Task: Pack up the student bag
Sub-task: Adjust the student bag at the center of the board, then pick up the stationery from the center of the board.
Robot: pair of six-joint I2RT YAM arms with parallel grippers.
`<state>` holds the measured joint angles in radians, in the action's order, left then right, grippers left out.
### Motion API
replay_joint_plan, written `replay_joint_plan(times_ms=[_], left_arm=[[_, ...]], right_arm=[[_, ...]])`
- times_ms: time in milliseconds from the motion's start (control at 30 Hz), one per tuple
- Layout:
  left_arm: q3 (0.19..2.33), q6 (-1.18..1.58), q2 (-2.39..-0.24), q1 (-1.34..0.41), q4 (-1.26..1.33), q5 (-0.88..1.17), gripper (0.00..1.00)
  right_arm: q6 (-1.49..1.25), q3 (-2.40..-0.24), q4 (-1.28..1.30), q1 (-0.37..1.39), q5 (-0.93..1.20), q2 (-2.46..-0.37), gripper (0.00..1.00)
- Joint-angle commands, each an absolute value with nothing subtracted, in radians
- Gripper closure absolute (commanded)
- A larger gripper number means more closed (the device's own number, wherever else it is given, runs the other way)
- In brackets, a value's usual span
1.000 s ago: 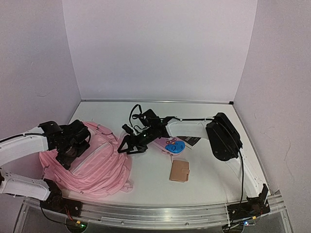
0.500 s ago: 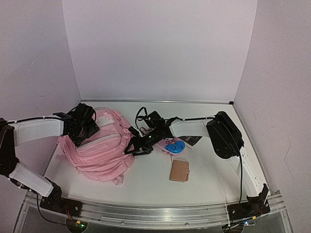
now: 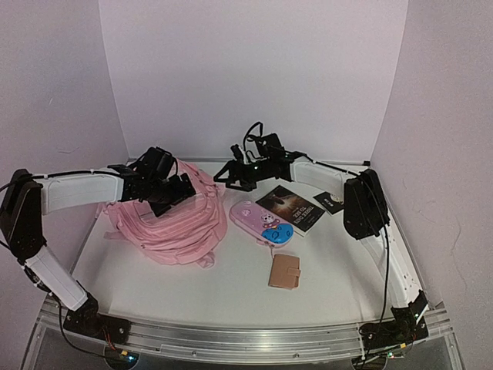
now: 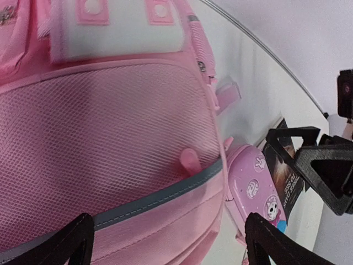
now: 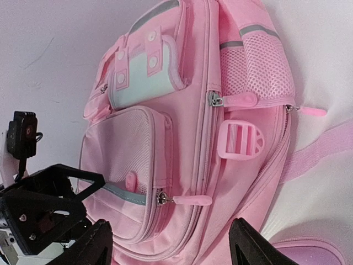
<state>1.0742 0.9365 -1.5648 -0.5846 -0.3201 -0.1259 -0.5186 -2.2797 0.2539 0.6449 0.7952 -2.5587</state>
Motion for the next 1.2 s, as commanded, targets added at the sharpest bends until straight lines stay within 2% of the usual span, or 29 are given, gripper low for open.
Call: replay_joint_plan(times_ms=[0, 233, 533, 867, 1167], left_arm=[[1.203, 0.759, -1.521, -0.621, -0.476, -0.146, 0.01], [1.388, 0.548, -1.671, -0.65, -0.505, 0.081, 0.0], [1.671, 0.463, -1.997, -0.677, -0.458, 0.202, 0.0], [1.917, 0.439, -2.284, -0.68, -0.465, 0.226, 0.0], [1.912, 0.465, -2.34, -0.68, -0.438, 0.249, 0.02]], right_arm=[[-0.514, -2.165, 0.249, 0.623, 0.825, -2.413, 0.26], [-0.326, -1.801, 0.397, 0.536, 0.842, -2.093, 0.22], [-0.243, -1.333, 0.456, 0.409, 0.837, -1.841, 0.19], [-0.276, -1.185, 0.374, 0.399, 0.836, -1.923, 0.19], [-0.357, -1.218, 0.226, 0.4, 0.86, -2.032, 0.19]])
